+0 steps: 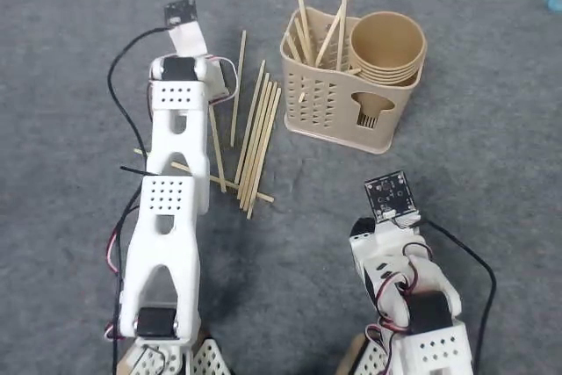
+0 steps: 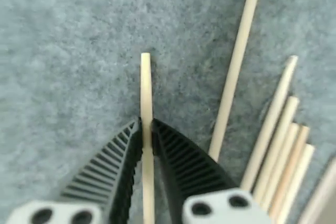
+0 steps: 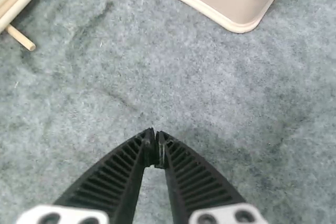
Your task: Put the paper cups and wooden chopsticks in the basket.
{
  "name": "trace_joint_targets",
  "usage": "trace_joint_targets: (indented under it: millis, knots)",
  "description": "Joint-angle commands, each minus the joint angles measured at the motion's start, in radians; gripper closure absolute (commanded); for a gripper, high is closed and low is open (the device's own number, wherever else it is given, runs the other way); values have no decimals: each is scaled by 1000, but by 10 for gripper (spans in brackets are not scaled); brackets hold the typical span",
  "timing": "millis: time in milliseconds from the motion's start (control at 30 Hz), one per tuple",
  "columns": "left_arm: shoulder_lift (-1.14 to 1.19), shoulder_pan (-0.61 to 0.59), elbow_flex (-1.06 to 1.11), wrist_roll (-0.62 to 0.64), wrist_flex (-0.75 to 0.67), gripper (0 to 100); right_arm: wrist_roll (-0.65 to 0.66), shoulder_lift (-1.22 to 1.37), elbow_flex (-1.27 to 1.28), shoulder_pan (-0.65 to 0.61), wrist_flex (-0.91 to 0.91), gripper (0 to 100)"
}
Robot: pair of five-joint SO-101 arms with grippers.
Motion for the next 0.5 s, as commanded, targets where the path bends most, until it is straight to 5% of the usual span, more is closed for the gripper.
trace_joint_targets:
  millis: [0,167,467]
  knots:
    - [-86,3,-56,9,106,988,15,-15,21,8,-21,990]
    - [-233,20,-56,9,233,988,15,-15,21,8,-22,990]
    - [-448,17,-50,52,238,988,15,-15,21,8,-24,990]
